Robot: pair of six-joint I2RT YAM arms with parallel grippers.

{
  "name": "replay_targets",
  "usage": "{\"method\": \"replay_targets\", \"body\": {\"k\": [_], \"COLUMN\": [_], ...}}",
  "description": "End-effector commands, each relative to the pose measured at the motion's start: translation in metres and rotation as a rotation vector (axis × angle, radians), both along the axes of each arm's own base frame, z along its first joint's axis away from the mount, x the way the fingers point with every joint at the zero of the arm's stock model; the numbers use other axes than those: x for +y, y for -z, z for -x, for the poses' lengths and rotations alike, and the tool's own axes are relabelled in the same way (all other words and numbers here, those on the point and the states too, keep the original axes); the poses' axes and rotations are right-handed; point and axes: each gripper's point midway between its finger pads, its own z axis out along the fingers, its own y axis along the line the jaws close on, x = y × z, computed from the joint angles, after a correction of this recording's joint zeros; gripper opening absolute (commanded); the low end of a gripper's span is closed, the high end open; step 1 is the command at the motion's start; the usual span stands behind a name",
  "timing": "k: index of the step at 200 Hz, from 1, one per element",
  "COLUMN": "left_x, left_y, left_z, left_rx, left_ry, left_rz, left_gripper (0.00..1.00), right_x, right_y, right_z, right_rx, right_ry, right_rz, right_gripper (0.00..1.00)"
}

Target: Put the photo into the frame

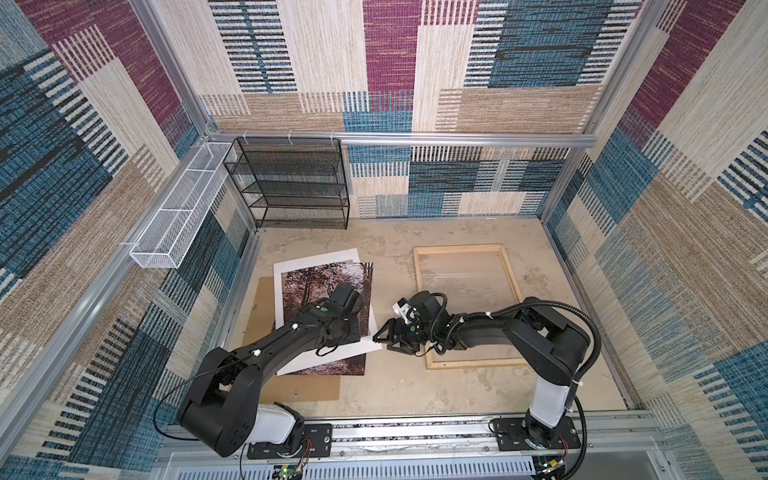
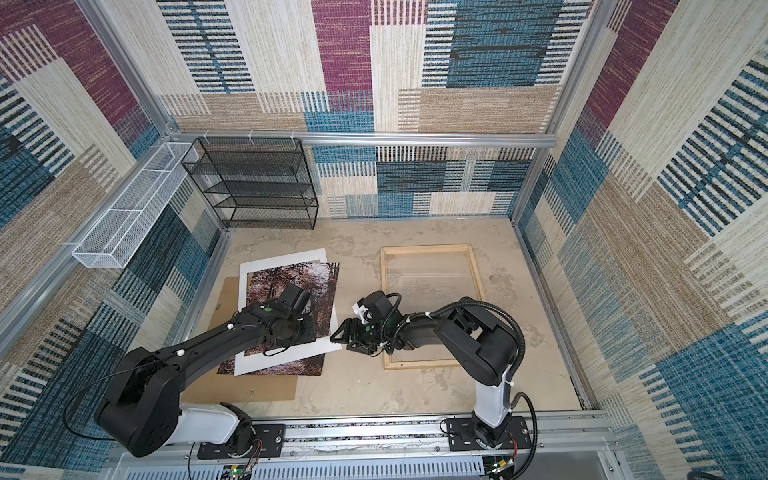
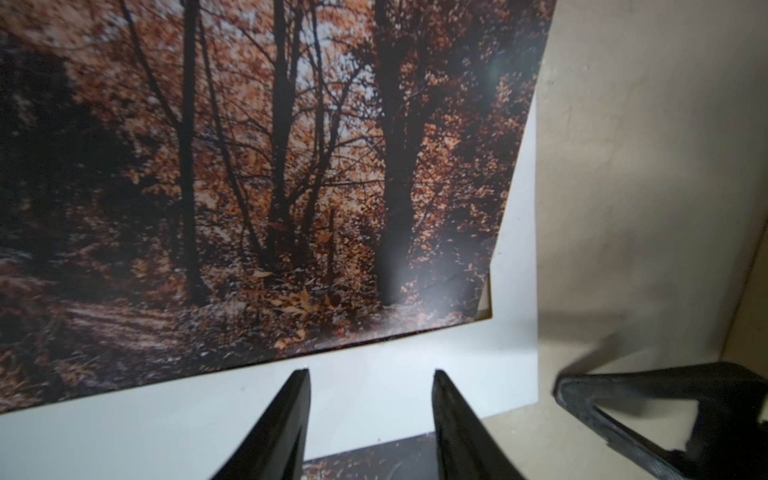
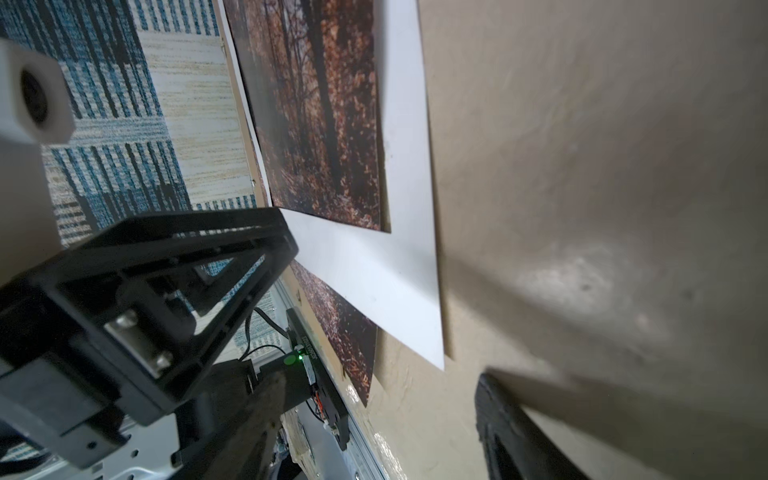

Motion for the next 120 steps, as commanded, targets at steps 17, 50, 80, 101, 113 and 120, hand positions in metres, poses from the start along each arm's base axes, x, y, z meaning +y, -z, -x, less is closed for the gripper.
{"method": "replay_targets", "body": {"k": [17,50,80,101,113,120], "left_x": [0.019,0.018,0.014,0.010,0.010,0.009], "left_y": [0.013,0.026,0.035,0.039,0.039,0.039], "left_z": [0.005,0.007,0.009,0.010,0.010,0.009], "left_rx": [0.019,0.052,0.081,0.096,0.098,0.097], "left_ry": [-0.046,-0.043,-0.033,-0.026,-0.021,-0.020], "left_rz": [-0.066,-0.061,-0.049,-0.033,-0.031,-0.030], "left_gripper": [0.51,0.50,0.49,0.48,0.48,0.47], "right_x": [0.006,0.009,0.011,0.014,0.015,0.015], "right_y": [0.010,0.012,0.010,0.006,0.005,0.004], "right_z": [-0.007,-0.006,-0.005,-0.003,-0.003,-0.003], "right_rx": [0.031,0.038,0.030,0.026,0.024,0.017], "right_ry": [0.043,0.038,0.028,0.017,0.013,0.010], "right_rz": [0.019,0.010,-0.020,-0.063,-0.073,-0.080], "right_gripper": [0.74,0.74,0.73,0.72,0.71,0.71]}}
